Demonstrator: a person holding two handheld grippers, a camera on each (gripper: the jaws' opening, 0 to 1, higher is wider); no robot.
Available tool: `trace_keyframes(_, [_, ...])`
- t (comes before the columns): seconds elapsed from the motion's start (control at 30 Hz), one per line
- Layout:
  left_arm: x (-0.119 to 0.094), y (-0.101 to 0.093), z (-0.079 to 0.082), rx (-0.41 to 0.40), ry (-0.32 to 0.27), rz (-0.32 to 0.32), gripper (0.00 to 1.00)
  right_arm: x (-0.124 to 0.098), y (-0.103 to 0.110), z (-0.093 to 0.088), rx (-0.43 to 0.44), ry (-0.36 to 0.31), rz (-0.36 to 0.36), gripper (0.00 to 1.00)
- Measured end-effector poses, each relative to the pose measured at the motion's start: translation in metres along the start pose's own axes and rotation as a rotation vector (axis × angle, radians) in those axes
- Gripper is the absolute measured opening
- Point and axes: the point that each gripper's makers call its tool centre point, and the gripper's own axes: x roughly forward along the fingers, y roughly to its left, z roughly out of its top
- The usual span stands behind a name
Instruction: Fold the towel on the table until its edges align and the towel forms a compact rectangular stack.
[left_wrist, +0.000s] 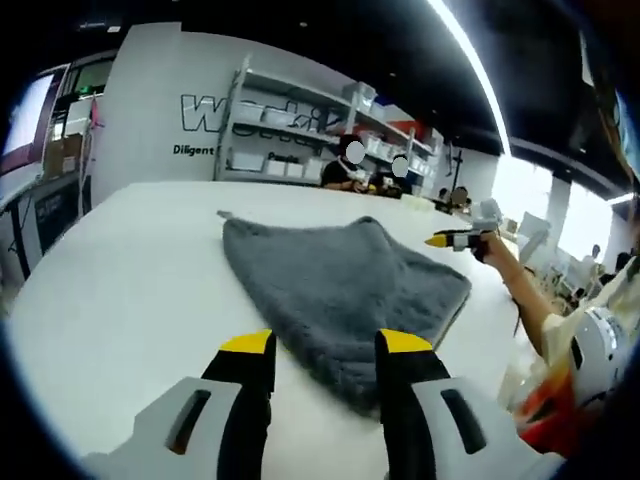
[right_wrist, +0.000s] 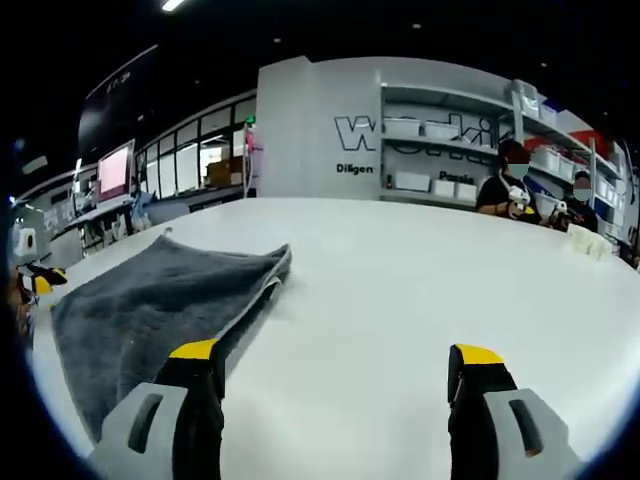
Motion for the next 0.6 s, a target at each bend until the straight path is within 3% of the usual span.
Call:
trace_keyframes(0.17, [0.016, 0.023, 0.04, 0.085, -0.048, 0.055, 0.44, 0.0, 0.002, -0.001, -0.006, 0.002, 0.008, 0.94])
trace_keyframes(0.3, [0.035, 0.025, 0.063, 0.166, -0.052, 0.031, 0.44, -0.001, 0.003, -0.001, -0.002, -0.001, 0.012, 0.94])
trace_keyframes(0.6, [0.081, 0.037, 0.09, 0.247, -0.026, 0.007, 0.42, -0.004, 0.002, 0.0, 0.009, -0.014, 0.016, 0.94])
